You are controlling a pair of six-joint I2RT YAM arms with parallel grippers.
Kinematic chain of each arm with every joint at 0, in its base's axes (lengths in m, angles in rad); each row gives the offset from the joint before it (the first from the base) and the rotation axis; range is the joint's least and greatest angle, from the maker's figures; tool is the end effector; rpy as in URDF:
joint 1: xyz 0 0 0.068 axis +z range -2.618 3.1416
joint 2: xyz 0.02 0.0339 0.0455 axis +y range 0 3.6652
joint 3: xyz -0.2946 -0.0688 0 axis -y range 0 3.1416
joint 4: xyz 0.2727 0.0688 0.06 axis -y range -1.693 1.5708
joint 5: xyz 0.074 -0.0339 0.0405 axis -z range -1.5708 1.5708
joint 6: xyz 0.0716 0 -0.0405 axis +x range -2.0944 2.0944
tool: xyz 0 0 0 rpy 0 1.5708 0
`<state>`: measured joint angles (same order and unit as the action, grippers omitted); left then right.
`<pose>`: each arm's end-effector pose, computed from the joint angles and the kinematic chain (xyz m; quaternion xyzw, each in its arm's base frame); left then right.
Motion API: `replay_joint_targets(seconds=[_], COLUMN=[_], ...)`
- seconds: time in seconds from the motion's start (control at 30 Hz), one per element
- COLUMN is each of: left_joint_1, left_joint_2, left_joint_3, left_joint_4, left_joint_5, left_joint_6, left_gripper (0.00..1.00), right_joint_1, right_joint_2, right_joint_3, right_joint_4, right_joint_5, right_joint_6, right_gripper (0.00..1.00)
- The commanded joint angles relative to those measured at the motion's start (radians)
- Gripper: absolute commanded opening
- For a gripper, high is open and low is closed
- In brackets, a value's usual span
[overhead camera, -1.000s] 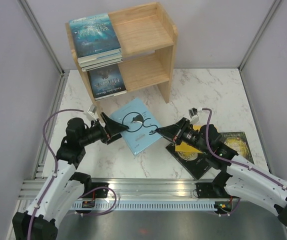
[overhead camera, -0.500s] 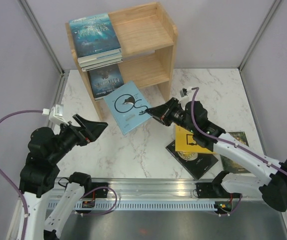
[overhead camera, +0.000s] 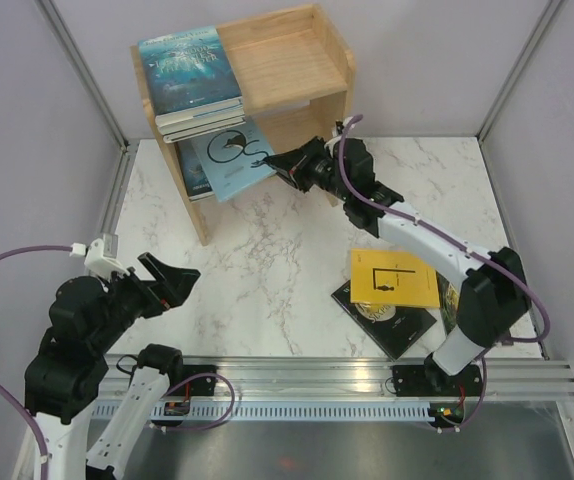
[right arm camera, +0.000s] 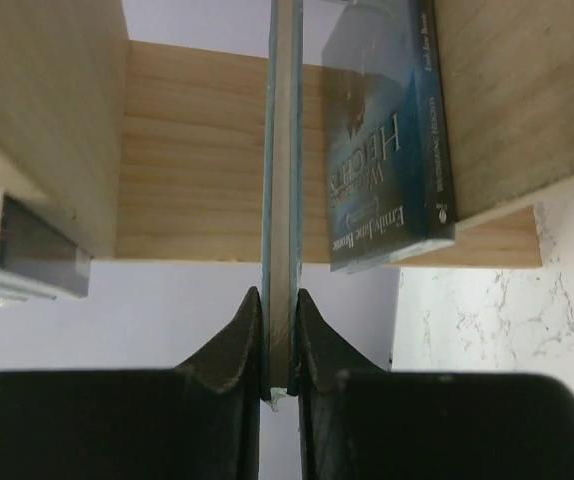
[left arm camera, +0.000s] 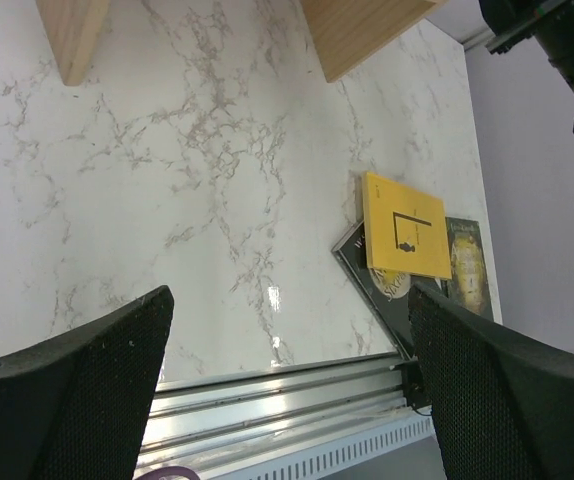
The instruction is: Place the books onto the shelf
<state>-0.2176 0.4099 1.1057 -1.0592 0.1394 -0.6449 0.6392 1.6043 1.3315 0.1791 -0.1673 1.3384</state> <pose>0.0526 -0.0218 0.4002 -0.1355 0.8110 -0.2888 0.4905 0.3561 0.2796 0.3787 0.1995 0.7116 0.5944 0.3172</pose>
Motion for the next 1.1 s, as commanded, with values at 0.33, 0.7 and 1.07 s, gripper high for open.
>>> replay_joint_targets(seconds=[0.33, 0.7, 1.07], left_joint_1=[0.004, 0.004, 0.006], left_joint_2=[-0.028, -0.043, -0.039], left_joint_3=[-0.041, -0.079, -0.09], left_joint_4=[-0.061, -0.051, -0.033], left_joint_5=[-0.021, -0.02, -0.001], left_joint_6=[0.079, 0.074, 0.051], left_gripper=[1.0, 1.0, 1.0], right_joint_1=[0.076, 0.114, 0.067], right_joint_2=[0.332, 0.344, 0.197], right_joint_3=[0.339, 0.359, 0.35], right_joint_4=[0.117, 0.008, -0.416], right_joint_5=[0.014, 0.006, 0.161], right_joint_6=[0.024, -0.073, -0.3], right_gripper=[0.0, 0.69, 0.98])
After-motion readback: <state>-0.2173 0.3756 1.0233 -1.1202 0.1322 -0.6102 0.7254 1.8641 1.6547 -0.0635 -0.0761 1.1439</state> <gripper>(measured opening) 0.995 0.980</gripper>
